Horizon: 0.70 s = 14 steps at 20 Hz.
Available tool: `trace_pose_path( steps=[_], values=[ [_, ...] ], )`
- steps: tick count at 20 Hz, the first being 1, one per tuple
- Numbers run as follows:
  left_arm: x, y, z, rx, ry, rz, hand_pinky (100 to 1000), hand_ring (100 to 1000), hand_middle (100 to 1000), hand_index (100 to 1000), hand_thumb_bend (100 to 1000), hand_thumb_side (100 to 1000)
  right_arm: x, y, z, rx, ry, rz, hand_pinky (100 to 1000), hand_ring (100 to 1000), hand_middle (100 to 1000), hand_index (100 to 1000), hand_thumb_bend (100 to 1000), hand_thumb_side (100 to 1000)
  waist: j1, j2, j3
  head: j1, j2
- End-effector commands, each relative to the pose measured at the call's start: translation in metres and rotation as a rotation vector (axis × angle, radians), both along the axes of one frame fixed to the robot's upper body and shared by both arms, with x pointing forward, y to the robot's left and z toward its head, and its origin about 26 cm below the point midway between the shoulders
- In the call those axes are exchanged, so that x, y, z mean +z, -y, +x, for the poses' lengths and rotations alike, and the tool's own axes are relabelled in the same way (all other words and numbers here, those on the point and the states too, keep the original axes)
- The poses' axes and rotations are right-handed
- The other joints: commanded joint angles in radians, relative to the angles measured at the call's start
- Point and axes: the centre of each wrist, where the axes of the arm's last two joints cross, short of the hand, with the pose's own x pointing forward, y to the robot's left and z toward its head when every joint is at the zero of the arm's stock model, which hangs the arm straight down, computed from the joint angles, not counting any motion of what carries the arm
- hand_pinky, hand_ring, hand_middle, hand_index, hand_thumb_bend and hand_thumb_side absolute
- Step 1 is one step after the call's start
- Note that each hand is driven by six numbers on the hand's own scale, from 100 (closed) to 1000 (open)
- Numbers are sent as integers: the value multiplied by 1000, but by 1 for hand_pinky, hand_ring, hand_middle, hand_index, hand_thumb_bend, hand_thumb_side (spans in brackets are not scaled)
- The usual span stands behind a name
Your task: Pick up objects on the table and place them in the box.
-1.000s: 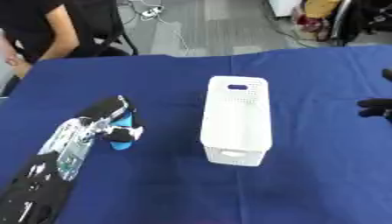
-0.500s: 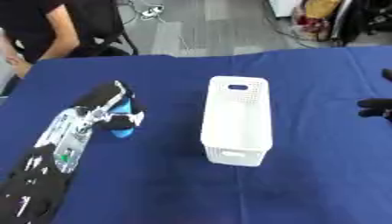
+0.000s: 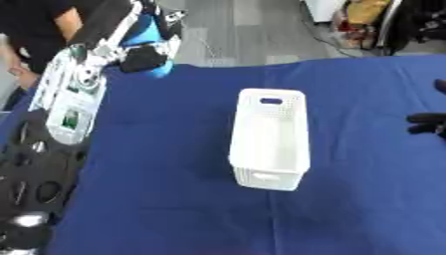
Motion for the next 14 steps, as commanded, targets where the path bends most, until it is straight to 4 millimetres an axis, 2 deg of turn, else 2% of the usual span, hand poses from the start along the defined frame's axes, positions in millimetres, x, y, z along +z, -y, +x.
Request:
trace_pose_path(
  steps=[1, 2, 3, 6, 7, 8, 14],
  values=[
    [9, 21, 6, -67, 7, 50, 100, 100, 283, 270, 100, 453, 5, -1, -1, 15, 14, -4, 673, 735, 986, 1000, 523, 1000, -2, -14, -3, 7, -11],
    [9, 28, 10, -85, 1, 63, 100, 100, 282, 270, 100, 379, 5, -1, -1, 17, 14, -4, 673, 735, 986, 1000, 522, 997, -2, -13, -4, 8, -11],
    [8, 36, 13, -106, -6, 76, 100, 100, 283, 271, 100, 447, 5, -2, -1, 20, 13, -4, 673, 735, 987, 1000, 524, 1000, -3, -13, -6, 9, -11],
    [3, 61, 22, -159, -22, 118, 100, 100, 282, 272, 100, 440, 5, -3, -1, 27, 12, -4, 673, 735, 987, 1000, 524, 999, -5, -12, -10, 14, -12],
    [1, 71, 25, -179, -26, 133, 100, 100, 281, 272, 100, 381, 5, -4, -1, 31, 12, -3, 673, 735, 987, 1000, 527, 999, -6, -12, -13, 17, -14],
    [-2, 81, 28, -195, -31, 147, 100, 100, 281, 272, 100, 432, 5, -4, -1, 34, 12, -3, 673, 735, 987, 1000, 524, 999, -6, -12, -14, 19, -15],
    [-28, 129, 44, -248, -70, 182, 100, 100, 282, 269, 100, 424, 5, -7, 0, 49, 11, 2, 673, 735, 987, 1000, 523, 1000, -11, -11, -23, 29, -24]
  ],
)
